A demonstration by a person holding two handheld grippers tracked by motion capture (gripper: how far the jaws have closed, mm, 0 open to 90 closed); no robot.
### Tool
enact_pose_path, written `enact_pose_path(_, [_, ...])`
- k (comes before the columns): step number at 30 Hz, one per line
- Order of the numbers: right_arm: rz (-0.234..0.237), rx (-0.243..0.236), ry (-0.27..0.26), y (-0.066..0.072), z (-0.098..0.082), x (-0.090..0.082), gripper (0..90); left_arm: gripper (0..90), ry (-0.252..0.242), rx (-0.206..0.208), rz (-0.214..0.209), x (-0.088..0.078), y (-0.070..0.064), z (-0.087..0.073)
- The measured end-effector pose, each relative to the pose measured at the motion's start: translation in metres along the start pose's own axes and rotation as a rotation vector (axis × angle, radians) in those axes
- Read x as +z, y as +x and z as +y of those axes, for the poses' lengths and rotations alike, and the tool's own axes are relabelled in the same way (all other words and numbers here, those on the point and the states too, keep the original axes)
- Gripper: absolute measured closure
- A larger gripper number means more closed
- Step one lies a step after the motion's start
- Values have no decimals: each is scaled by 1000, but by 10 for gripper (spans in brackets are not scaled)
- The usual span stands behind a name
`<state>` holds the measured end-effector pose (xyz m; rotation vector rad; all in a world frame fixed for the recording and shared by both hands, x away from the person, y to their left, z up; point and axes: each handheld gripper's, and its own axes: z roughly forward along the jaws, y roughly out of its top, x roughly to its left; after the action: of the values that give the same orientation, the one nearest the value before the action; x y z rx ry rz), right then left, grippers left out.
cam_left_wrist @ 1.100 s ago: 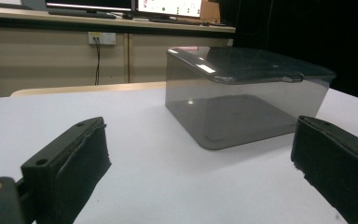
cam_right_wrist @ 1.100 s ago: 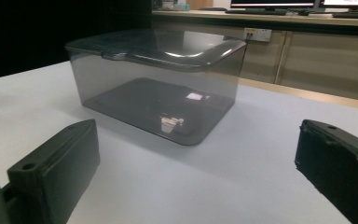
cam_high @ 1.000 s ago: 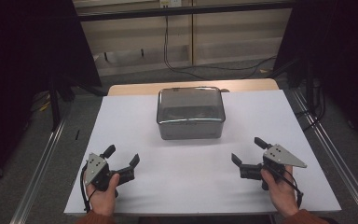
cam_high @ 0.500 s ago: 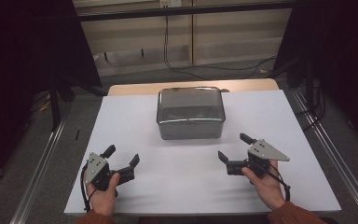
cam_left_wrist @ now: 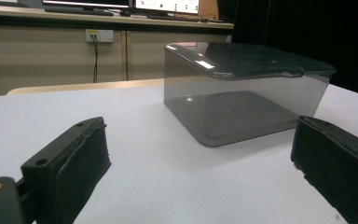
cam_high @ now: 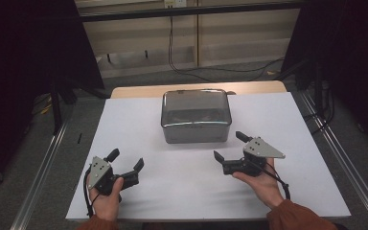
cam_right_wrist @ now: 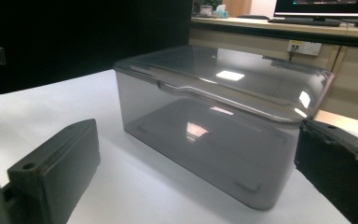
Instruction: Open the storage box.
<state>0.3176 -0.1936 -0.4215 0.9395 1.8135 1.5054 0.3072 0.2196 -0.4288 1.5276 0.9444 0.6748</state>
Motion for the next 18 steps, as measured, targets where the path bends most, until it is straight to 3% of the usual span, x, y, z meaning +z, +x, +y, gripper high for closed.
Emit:
enact_pose_path(7, [18,-13,-7,4,8,13,0,38,1,5,-4,0,0,0])
enact_pose_path(18, [26,-88,-2,10,21,35,12,38,-4,2,-6,1,0,0])
